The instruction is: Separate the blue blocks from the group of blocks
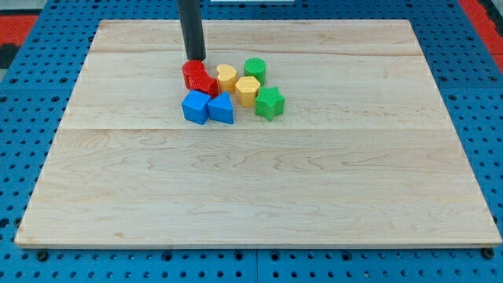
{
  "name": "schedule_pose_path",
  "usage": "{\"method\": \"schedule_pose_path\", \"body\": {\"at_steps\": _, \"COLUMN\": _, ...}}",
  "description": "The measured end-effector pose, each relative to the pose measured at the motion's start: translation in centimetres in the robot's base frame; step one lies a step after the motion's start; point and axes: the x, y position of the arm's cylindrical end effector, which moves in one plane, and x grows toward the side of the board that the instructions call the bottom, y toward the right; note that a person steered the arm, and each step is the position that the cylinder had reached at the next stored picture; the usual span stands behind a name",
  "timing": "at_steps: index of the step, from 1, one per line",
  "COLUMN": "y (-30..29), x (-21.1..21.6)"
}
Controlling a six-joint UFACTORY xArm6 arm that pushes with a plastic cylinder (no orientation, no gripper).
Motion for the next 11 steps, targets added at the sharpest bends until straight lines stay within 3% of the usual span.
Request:
{"method": "schedule_pose_path", "body": {"at_steps": 1, "y": 2.2, "x": 0.1}}
{"method": "schedule_pose_path", "body": {"at_steps": 2, "y": 8.0, "x": 0.1}}
{"method": "schedule_pose_path", "body": {"at_steps": 4, "y": 10.0, "x": 0.1}}
{"method": "schedule_pose_path", "body": {"at_steps": 6, "y": 15.7, "x": 1.2}}
{"method": "schedule_pose_path", "body": {"at_steps": 7, "y": 18.0, "x": 3.8}}
{"method": "schedule_pose_path", "body": {"at_steps": 9, "y": 16.0, "x": 11.8}}
{"method": "schedule_pose_path", "body": {"at_steps": 11, "y": 9.2, "x": 13.3}}
